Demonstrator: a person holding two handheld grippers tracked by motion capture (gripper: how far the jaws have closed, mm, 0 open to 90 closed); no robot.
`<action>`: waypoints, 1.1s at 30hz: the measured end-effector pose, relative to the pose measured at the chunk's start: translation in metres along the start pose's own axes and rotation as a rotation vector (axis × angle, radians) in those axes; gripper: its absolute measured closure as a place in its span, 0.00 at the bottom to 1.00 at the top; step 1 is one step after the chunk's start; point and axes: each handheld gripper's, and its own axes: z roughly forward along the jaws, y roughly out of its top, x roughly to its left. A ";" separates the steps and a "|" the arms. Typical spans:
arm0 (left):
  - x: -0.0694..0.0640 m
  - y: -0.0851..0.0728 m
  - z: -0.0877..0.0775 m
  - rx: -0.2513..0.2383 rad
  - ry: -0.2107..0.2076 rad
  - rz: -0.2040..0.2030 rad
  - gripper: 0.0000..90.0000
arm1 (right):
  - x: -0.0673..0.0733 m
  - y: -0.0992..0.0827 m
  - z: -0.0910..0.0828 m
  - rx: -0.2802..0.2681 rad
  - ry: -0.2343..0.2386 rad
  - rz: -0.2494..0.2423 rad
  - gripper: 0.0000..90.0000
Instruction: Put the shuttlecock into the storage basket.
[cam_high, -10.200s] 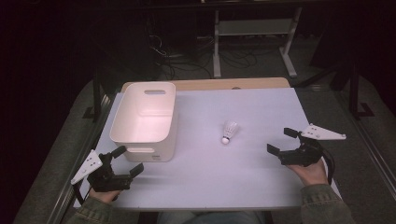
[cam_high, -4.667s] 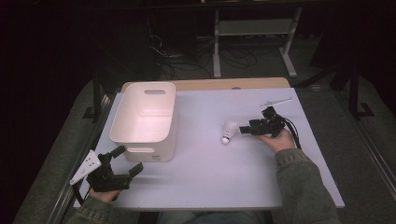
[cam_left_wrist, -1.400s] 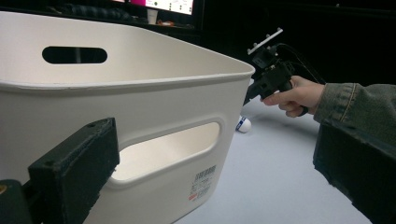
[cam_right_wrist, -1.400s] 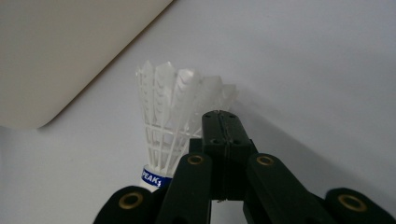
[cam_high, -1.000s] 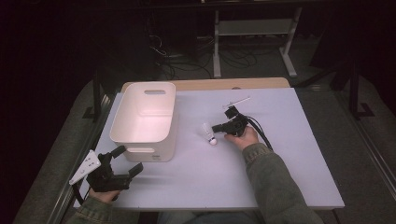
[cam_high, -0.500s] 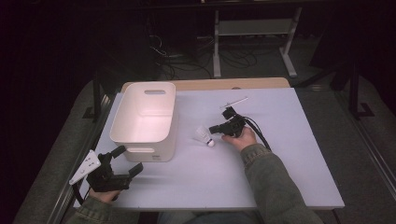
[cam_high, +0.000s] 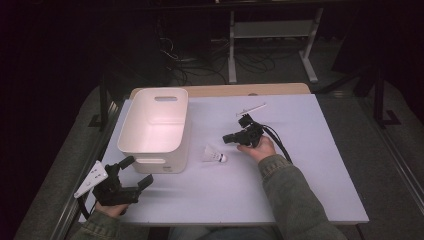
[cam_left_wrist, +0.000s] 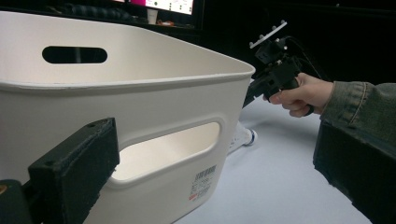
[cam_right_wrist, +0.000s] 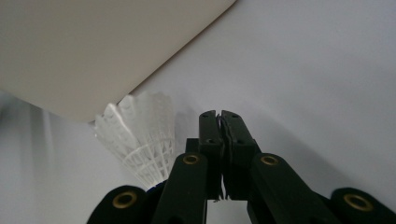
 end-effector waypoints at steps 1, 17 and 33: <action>0.000 0.000 0.000 -0.001 0.001 -0.001 0.00 | 0.001 0.000 -0.001 0.000 0.002 0.001 0.95; -0.001 0.000 0.000 -0.002 0.001 -0.005 0.00 | 0.033 -0.019 -0.016 0.033 0.117 -0.098 0.98; -0.001 0.000 0.000 -0.003 0.001 -0.006 0.00 | 0.071 -0.050 -0.007 0.206 0.237 -0.177 0.98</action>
